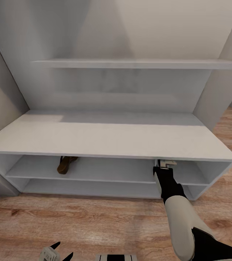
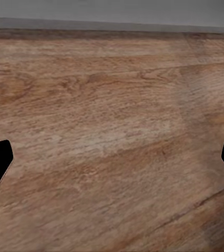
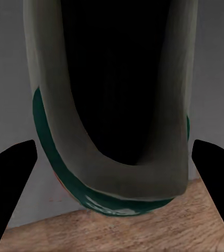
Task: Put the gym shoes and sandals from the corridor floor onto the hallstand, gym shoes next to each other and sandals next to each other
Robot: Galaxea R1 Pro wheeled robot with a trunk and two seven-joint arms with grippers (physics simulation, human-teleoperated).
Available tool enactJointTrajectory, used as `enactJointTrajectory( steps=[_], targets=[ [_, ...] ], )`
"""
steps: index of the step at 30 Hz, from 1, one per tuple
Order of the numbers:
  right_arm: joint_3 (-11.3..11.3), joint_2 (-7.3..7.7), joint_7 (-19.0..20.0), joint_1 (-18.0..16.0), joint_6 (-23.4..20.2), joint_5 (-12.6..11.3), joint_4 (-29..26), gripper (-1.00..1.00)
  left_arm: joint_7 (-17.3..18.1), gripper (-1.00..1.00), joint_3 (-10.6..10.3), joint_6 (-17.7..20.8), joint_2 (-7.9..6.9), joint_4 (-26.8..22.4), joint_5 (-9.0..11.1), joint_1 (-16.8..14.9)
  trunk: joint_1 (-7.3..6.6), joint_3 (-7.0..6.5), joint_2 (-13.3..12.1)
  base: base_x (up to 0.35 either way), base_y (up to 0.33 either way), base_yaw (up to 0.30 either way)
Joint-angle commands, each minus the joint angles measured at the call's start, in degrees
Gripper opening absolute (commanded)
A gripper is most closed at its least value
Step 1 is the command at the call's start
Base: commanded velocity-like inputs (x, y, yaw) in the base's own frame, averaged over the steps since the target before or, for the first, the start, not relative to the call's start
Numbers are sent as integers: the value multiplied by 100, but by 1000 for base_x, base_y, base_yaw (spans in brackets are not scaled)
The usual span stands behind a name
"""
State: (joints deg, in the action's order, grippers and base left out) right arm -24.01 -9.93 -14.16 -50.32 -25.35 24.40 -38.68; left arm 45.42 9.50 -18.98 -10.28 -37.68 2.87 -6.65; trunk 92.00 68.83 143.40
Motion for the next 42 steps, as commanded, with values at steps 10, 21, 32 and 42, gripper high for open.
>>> enactJointTrajectory(
  steps=[10,21,32,42],
  targets=[
    [-24,-7,7,-4,-23,39,-7,-100,37,100,8,0,0,6,29,-3,1,5,2,45,0,0],
    [-23,-7,5,-4,-25,39,-8,-100,37,100,8,0,0,6,29,-3,1,5,2,107,0,0],
    [-22,-7,1,-4,-26,39,-21,100,37,100,8,0,0,6,29,-3,1,5,2,2,0,0],
    [-24,-7,5,-4,-29,39,-18,100,37,100,6,-8,0,6,29,-3,1,5,2,-55,0,0]
  ],
)
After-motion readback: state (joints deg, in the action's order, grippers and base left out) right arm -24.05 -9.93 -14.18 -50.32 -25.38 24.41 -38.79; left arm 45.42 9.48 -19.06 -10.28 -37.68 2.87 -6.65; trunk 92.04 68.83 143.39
